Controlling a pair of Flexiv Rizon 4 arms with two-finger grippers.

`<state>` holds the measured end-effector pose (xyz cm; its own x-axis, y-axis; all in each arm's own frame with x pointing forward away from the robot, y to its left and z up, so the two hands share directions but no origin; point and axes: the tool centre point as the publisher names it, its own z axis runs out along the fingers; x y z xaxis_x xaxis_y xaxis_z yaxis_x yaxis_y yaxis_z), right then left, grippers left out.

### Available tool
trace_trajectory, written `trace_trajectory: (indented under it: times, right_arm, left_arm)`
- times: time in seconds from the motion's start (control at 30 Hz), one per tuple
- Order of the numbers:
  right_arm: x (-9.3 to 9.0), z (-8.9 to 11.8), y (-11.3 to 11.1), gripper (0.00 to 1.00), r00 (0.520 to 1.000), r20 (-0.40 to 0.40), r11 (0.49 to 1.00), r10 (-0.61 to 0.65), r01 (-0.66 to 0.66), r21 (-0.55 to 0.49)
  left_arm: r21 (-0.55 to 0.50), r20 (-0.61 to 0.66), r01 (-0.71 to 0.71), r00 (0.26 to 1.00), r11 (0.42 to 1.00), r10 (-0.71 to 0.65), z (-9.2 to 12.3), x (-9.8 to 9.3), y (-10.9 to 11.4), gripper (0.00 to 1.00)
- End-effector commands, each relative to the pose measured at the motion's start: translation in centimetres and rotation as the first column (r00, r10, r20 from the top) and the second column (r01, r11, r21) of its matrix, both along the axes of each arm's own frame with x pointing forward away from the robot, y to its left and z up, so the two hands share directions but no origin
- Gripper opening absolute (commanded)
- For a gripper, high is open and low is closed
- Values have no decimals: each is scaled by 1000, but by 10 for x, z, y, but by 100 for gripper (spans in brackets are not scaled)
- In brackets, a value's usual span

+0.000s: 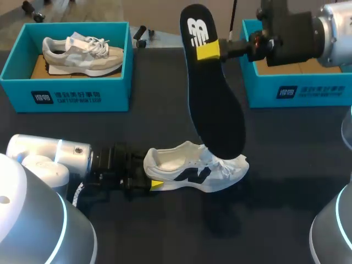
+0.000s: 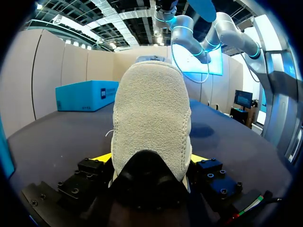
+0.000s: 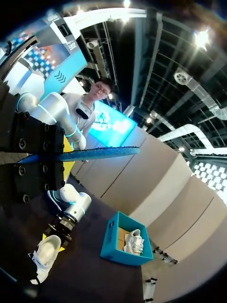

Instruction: Take the shoe out of the shoebox, open the shoe tongue, remove and reinsert the insole, then place the shoe into the shoebox

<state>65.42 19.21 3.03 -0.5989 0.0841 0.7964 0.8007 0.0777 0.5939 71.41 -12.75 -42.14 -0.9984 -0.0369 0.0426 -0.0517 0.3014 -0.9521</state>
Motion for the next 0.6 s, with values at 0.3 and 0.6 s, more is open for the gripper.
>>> trace_trajectory:
  times: [0.3,0.6]
  right_arm:
    - [-32,-8,1,0,999,-1,999,-49,49,10]
    - [-42,-10,-3,0,998,-4,998,-59,59,15]
  left_arm:
    - [3,-1,1,1000,1000,-1,0,0,-1,0]
    - [3,-1,1,1000,1000,-1,0,0,-1,0]
